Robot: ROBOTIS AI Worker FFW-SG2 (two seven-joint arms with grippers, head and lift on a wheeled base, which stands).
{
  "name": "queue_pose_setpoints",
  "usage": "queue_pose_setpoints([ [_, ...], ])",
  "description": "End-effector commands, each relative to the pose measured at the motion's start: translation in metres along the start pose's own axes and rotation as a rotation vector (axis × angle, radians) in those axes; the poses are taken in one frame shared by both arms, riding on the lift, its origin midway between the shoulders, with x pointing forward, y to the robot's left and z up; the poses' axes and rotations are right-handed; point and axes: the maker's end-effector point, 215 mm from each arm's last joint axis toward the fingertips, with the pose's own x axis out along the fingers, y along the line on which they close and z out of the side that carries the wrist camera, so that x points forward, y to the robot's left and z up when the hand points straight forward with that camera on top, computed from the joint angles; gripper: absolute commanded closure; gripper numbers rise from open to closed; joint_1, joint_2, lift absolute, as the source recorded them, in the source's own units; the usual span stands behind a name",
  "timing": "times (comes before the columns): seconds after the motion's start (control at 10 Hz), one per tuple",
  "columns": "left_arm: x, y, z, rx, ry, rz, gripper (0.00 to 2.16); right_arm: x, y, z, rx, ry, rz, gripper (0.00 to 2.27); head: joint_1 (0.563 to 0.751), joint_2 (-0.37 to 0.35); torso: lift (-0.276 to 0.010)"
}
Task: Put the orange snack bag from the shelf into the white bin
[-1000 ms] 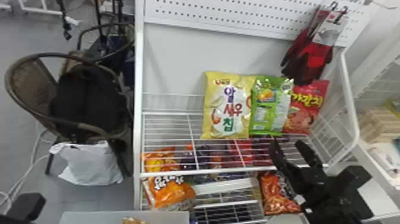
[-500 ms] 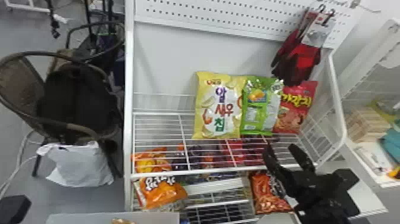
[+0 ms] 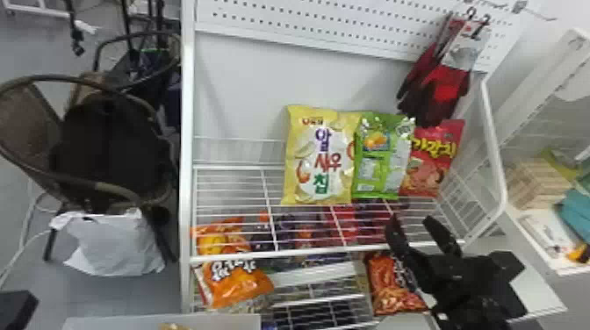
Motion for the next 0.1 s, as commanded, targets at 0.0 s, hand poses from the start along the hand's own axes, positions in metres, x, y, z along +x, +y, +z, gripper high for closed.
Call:
queue_pose_setpoints([
  [0.0, -0.0017, -0.0013, -0.0012, -0.002, -0.007, -0.001, 2.14, 0.0001, -0.0001, -0.0002, -0.001, -0.004, -0.003, 0.09, 0.695, -0.325, 0.001],
])
